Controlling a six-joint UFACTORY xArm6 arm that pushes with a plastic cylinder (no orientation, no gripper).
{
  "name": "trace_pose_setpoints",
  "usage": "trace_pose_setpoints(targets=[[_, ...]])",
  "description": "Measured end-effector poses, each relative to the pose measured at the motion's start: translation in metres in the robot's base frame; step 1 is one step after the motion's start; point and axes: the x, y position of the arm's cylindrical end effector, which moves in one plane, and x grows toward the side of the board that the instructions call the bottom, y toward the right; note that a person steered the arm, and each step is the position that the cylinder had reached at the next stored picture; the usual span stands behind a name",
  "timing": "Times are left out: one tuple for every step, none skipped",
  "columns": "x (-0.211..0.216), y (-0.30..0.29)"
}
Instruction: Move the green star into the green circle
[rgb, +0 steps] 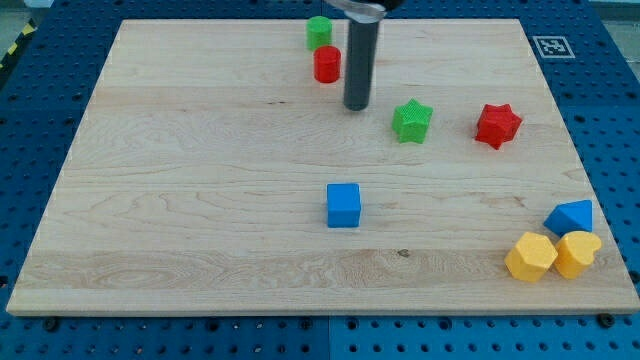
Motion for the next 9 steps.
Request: trace_pose_setpoints(targets=[[-0.038, -0.012], [-0.071, -0.022], [-0.074, -0.025], [-0.028, -0.025], [0.024, -0.025], [0.066, -0.022], [0.072, 0.020], [0.065, 0.069], [0.019, 0.085]])
